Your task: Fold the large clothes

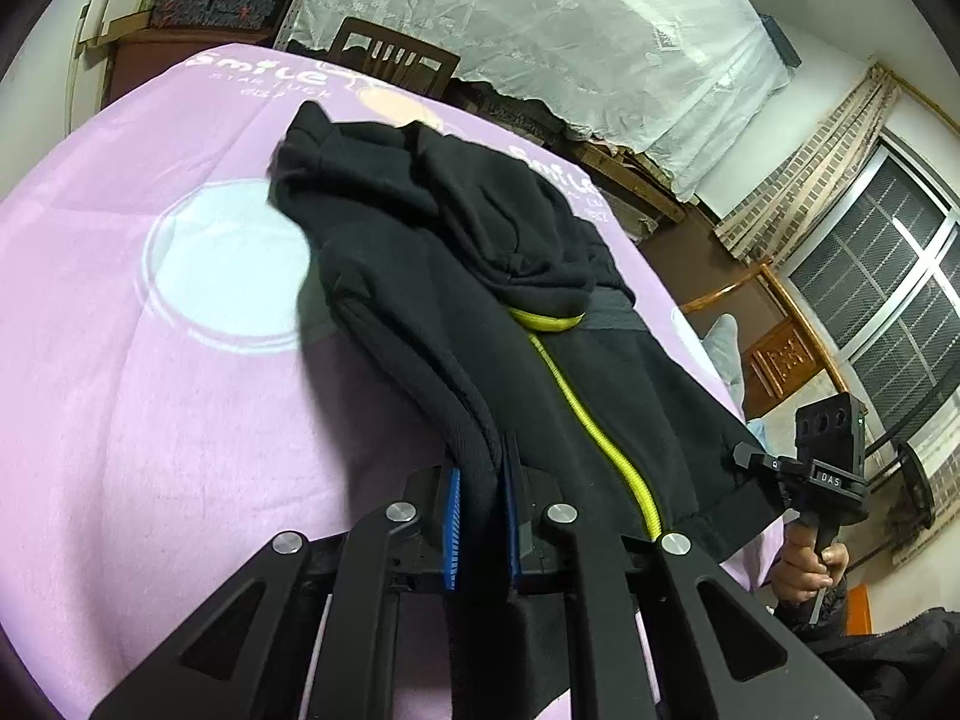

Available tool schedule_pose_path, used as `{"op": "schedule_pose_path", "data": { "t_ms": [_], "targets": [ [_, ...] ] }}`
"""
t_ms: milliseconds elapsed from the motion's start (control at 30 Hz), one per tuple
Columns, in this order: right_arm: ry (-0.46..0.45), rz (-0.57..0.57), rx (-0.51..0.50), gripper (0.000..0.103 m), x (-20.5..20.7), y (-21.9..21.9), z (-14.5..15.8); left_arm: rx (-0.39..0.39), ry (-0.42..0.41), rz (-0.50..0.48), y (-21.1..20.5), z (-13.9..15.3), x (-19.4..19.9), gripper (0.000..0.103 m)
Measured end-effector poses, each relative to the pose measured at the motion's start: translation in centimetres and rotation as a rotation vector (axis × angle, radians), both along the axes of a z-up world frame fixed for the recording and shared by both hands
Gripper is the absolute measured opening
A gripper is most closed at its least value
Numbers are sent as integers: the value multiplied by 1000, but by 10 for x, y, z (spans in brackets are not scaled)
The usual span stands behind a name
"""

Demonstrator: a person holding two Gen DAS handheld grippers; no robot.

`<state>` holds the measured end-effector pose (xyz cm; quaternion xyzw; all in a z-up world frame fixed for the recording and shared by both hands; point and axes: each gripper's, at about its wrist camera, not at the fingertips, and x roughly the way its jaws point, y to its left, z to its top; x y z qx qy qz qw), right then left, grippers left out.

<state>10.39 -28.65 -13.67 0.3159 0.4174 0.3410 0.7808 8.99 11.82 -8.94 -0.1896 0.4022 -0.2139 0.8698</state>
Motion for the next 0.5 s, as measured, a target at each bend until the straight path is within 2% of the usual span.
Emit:
{"op": "schedule_pose_path", "data": {
  "t_ms": [300,500],
  "targets": [
    [-36,17,92,14,24,-2,35,5,-76,-9,-9,39,29,11],
    [-55,2,140,14,77,-1,70,2,-105,13,-9,72,81,11]
  ]
}}
